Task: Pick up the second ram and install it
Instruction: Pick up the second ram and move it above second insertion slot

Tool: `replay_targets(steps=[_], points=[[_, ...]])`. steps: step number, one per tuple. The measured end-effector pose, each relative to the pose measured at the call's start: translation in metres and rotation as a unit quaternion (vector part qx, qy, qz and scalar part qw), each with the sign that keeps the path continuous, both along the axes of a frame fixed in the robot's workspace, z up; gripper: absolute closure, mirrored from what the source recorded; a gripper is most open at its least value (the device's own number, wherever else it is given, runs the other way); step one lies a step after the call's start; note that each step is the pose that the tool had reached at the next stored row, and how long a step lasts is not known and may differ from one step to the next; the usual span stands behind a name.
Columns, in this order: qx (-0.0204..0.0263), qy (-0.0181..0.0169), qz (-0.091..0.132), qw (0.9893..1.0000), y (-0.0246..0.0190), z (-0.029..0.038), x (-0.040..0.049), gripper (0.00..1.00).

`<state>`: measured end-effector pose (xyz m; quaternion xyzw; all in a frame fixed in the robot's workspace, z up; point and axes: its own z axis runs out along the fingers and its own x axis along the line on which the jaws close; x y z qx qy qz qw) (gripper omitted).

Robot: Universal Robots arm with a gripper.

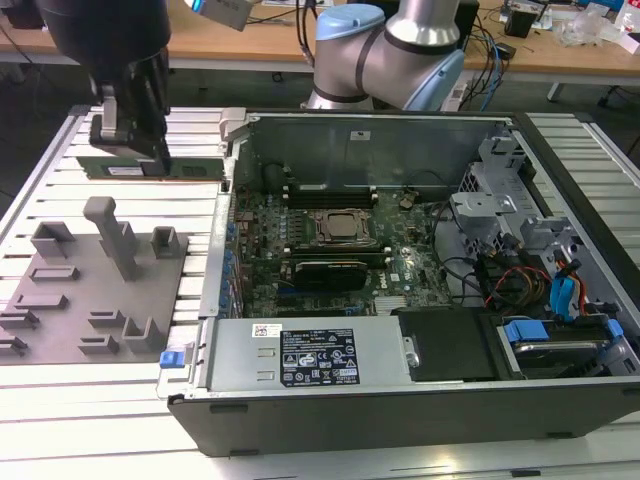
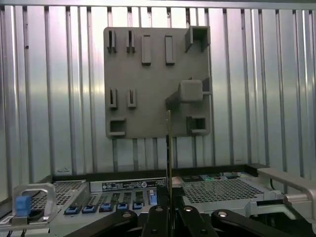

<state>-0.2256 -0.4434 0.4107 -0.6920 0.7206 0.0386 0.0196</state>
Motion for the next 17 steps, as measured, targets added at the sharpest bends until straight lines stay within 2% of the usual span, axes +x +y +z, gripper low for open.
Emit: replay_targets(steps=[5,9,10,11,14,15,17], points=[[0.0000,0.0001,0.000,1.0000,0.0000,0.0000,0.0287,0.86],[0.0000,0.0001,0.000,1.0000,0.0000,0.0000,0.0439,0.86],[0.0000,0.0002,0.000,1.0000,0.0000,0.0000,0.0530,0.86],[0.0000,0.0002,0.000,1.0000,0.0001,0.0000,0.0583,0.86],[0.0000,0.0003,0.000,1.0000,0.0001,0.0000,0.0687,0.86],[0.0000,0.0003,0.000,1.0000,0.0004,0.0000,0.0775,0.86],[0.0000,0.0004,0.000,1.0000,0.0011,0.0000,0.0890,0.86]])
